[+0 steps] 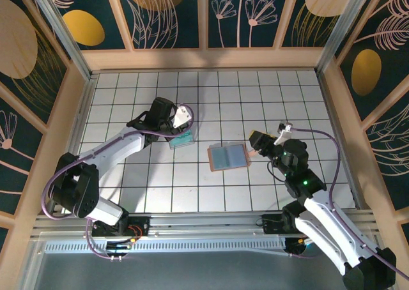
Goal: Take the credit cards out of the card holder
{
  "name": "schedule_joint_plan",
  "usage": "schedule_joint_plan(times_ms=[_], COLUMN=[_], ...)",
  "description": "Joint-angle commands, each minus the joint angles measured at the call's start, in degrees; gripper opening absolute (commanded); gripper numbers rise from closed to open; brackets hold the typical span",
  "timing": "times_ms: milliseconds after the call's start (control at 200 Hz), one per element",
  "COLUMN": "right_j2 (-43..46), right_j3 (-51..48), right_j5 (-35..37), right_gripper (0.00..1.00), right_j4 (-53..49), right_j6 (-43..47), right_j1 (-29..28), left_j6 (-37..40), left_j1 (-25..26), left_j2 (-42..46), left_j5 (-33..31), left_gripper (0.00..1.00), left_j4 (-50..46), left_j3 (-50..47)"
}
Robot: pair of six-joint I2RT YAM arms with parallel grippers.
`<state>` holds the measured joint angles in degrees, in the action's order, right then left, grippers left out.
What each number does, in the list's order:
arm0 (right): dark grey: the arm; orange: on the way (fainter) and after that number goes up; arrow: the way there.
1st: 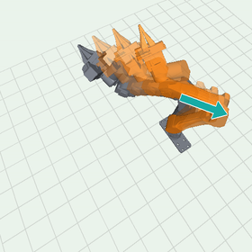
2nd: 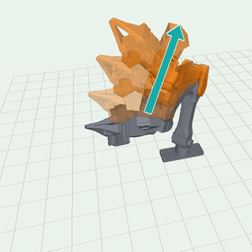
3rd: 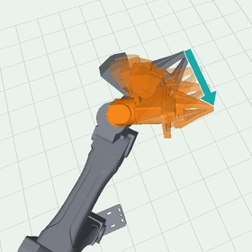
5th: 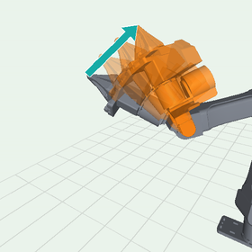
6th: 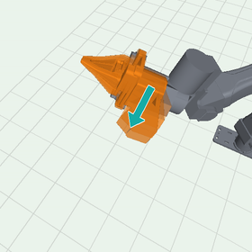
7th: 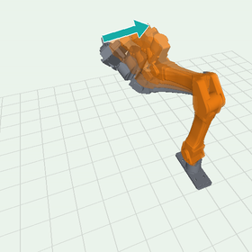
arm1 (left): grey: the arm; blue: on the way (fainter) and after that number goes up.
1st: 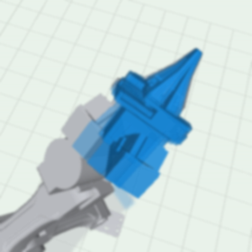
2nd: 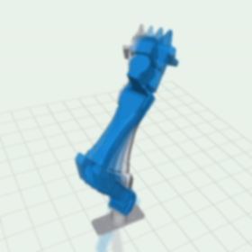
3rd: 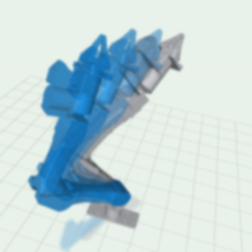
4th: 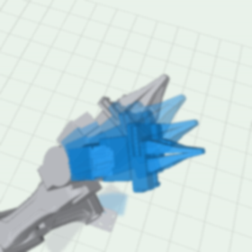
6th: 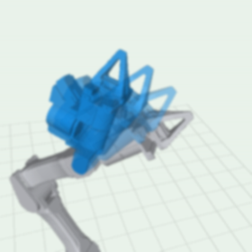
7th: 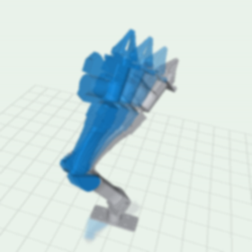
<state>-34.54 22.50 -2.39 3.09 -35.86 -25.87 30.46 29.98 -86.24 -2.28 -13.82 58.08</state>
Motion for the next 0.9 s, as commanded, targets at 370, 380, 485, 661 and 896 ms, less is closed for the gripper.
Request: schedule_joint_plan(times_ms=[370,380,485,661,896], right_j2=[0.15,0.15,0.17,0.26,0.40], right_j3=[2.37,2.37,2.46,2.46,2.55], right_j5=[2.00,2.03,1.95,2.30,2.48], right_gripper=[0.54,0.53,0.54,0.54,0.54], right_j4=[0.70,0.67,0.48,0.04,-0.37], right_j6=[0.98,0.97,0.88,0.70,0.54], right_j1=[-0.14,-0.15,-0.14,-0.14,-0.11], left_j6=[6.13,6.18,7.08,10.52,15.32], left_j1=[-1.37,-1.42,-1.89,-2.03,-2.88], left_j2=[-4.29,-4.40,-5.06,-5.96,-5.76], left_j5=[-0.14,-0.12,0.00,0.83,2.89], left_gripper=[0.00,0.00,0.00,0.00,0.00], left_j4=[-1.19,-1.20,-1.11,-2.11,-3.40], left_j3=[2.69,2.77,3.50,4.29,4.14])
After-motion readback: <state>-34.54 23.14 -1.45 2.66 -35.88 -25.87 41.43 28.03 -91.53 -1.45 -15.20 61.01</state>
